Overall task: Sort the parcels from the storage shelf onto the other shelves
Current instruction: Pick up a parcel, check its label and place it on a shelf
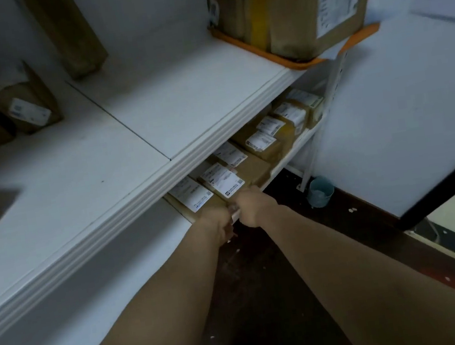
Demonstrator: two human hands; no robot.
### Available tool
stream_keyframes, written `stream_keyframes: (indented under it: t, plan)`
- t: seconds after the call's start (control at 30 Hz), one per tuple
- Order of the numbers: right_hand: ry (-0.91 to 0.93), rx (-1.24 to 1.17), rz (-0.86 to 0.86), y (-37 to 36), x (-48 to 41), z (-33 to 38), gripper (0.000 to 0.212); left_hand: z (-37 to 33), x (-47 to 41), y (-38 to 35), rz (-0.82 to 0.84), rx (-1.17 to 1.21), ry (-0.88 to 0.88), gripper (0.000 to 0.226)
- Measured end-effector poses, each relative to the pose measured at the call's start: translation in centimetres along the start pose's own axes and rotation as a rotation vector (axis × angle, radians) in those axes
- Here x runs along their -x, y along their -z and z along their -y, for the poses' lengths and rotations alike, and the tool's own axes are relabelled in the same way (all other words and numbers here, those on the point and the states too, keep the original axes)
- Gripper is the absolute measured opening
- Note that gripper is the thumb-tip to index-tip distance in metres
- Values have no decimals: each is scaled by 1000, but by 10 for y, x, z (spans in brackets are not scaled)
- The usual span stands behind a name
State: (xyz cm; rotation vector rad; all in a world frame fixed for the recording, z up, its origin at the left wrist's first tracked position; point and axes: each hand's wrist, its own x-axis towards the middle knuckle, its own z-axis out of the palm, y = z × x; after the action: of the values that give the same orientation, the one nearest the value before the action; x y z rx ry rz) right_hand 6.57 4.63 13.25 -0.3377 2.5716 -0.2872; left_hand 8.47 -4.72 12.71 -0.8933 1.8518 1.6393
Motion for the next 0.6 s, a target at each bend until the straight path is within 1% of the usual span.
stream_keyframes:
  t: [0.07,0.1,0.13,0.17,0.2,0.23,0.3,0.33,0.37,0.43,0.5,0.6]
  plan:
    - [-19,2,-23,22,29,-5,35,-6,19,-9,27,-15,-1,27]
    - [-22,5,-56,34,43,-9,25,-11,31,-14,54,-26,-16,17]
    - [-22,22,-96,46,57,-11,14,-18,44,-20,67,-41,-32,19]
    - [-24,33,-151,57,66,-13,17,-25,53,-24,71,-51,-43,20]
    - [-32,39,-209,68,76,-14,26,-35,64,-27,84,-50,-57,25]
    - [-21,49,-268,79,84,-14,28,-45,76,-29,105,-54,-78,28]
    - [1,53,-360,98,98,-11,14,-65,95,-29,137,-81,-139,27]
    - [38,66,-415,116,104,-3,16,-80,109,-22,115,-99,-197,24]
    - [38,54,-423,120,104,-3,20,-86,111,-20,101,-112,-220,19]
    - [85,50,-464,137,105,10,26,-107,124,-4,8,-109,-297,11]
    - [152,47,-493,151,101,25,37,-127,129,16,-105,-104,-384,14]
    - [224,38,-504,172,84,53,52,-160,123,54,-274,-147,-465,17]
